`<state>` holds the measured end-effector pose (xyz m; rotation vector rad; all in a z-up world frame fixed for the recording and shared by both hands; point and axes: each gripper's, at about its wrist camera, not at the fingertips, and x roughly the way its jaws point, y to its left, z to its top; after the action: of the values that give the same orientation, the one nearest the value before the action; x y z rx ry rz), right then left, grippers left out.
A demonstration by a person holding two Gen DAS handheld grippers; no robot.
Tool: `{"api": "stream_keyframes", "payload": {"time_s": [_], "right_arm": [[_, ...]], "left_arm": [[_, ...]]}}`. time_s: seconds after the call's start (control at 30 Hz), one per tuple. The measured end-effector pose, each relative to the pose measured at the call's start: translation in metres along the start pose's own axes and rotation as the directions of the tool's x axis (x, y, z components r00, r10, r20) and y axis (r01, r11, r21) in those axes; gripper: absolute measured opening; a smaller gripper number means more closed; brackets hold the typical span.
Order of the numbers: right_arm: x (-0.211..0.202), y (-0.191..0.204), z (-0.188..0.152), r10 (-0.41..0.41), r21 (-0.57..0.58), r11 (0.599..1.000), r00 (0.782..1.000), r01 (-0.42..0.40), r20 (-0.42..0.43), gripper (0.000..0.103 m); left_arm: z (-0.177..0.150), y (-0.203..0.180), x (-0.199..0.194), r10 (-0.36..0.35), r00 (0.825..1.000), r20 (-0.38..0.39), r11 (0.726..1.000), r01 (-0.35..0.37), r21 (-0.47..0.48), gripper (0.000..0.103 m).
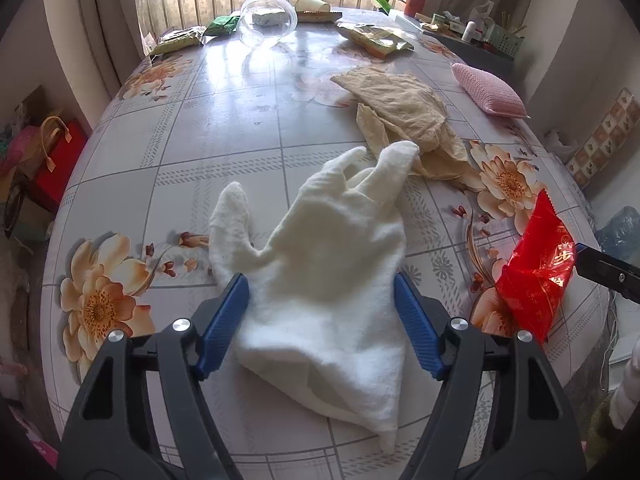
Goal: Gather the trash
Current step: 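Grasp the white cloth glove with the left tool while the right tool grasps the red wrapper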
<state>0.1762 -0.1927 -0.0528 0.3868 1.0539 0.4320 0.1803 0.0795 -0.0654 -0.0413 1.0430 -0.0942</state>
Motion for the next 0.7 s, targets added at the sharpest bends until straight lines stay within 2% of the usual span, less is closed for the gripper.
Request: {"api": "stream_keyframes", "payload": {"time_s": [0.2,0.37,0.43,0.6,0.7], "right_arm": [[0.009,-0.005,0.003,0.068,0.058,0.996,0.997,-0.067,-0.021,0.047],[0.016,-0.015,0.005,0.101,0.122,0.988,0.995,-0.097,-0.027,0.047],[0.017,-0.016,0.005,0.102,0.132,0.986,0.994,-0.097,-0.029,0.046],[0.018,-0.019,0.005,0.103,0.149,0.984,0.994,-0.097,-0.033,0.026],[0.013,-0.02,0.003,0.116,0.158,0.981,0.993,-0.111,-0.022,0.021]], "left_arm": [[-0.002,-0.005,-0.003,0.029,0.999,0.026,0.999,-0.029,0.031,0.049],[-0.003,-0.011,-0.006,0.042,0.998,0.043,0.997,-0.044,0.057,0.023],[-0.003,-0.012,-0.007,0.04,0.998,0.046,0.997,-0.043,0.059,0.019],[-0.005,-0.01,-0.012,0.036,0.998,0.059,0.998,-0.039,0.05,0.013],[-0.007,-0.008,-0.018,0.04,0.997,0.073,0.998,-0.043,0.041,0.012]]}}
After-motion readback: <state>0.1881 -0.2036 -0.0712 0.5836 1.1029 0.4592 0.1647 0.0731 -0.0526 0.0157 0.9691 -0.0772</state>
